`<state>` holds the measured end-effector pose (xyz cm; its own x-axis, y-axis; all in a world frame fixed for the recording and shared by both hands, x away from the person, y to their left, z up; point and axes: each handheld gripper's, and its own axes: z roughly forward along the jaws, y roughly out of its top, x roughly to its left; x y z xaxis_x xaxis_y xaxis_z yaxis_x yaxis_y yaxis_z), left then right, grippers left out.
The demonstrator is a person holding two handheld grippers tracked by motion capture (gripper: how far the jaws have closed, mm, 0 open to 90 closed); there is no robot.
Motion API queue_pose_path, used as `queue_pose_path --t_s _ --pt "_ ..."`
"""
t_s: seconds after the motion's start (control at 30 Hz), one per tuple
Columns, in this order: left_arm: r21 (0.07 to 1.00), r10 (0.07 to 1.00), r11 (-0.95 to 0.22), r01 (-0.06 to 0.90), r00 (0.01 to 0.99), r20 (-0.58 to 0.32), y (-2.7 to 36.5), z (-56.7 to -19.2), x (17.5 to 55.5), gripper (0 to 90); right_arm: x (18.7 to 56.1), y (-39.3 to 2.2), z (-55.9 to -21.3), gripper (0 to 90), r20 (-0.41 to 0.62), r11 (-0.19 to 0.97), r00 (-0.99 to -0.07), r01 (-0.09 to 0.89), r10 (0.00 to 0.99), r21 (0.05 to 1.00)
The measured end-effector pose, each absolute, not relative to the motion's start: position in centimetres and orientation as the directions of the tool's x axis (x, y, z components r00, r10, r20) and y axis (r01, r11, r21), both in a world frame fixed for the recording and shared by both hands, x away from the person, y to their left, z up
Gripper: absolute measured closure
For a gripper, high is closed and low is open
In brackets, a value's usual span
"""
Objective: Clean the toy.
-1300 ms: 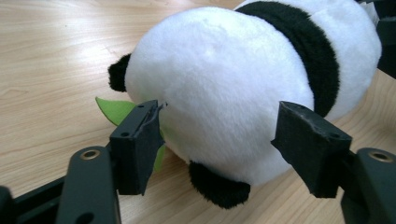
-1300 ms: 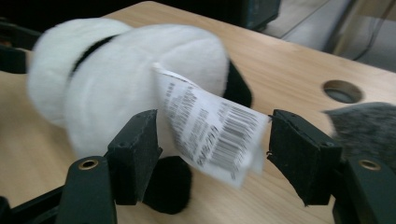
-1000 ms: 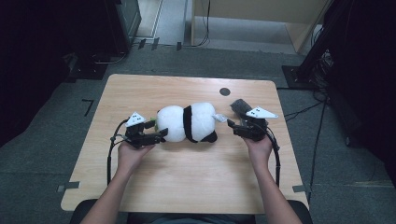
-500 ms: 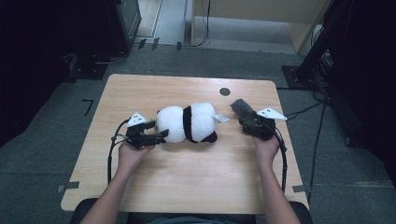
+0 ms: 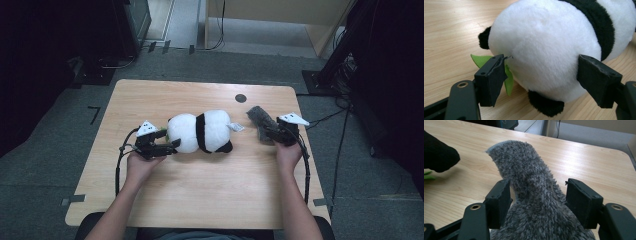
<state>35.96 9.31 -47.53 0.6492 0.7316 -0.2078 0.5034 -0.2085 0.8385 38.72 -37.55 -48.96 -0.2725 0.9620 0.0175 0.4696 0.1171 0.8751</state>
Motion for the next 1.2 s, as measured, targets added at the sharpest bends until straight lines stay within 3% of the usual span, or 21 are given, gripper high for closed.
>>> queue_pose_path --t_s 0.3,0.77,0.97,1.2 --pt "0.837 0.729 -0.207 0.507 0.650 -0.213 9.3 -47.6 36.0 23.4 39.7 -37.3 -50.1 35.6 0.018 0.110 -0.251 0.487 0.968 0.866" --pt "0.841 0.717 -0.203 0.502 0.661 -0.222 9.2 -47.8 36.1 23.4 40.4 -36.6 -51.9 56.3 0.051 0.057 -0.189 0.527 0.981 0.848" --pt "0.839 0.718 -0.209 0.503 0.662 -0.218 9.2 -47.8 36.1 23.4 41.1 -36.6 -52.1 54.7 0.051 0.069 -0.181 0.601 0.982 0.796" --pt "0.837 0.719 -0.212 0.504 0.661 -0.216 9.2 -47.7 36.0 23.4 41.1 -36.1 -52.2 54.3 -0.021 0.142 -0.201 0.612 0.979 0.778"
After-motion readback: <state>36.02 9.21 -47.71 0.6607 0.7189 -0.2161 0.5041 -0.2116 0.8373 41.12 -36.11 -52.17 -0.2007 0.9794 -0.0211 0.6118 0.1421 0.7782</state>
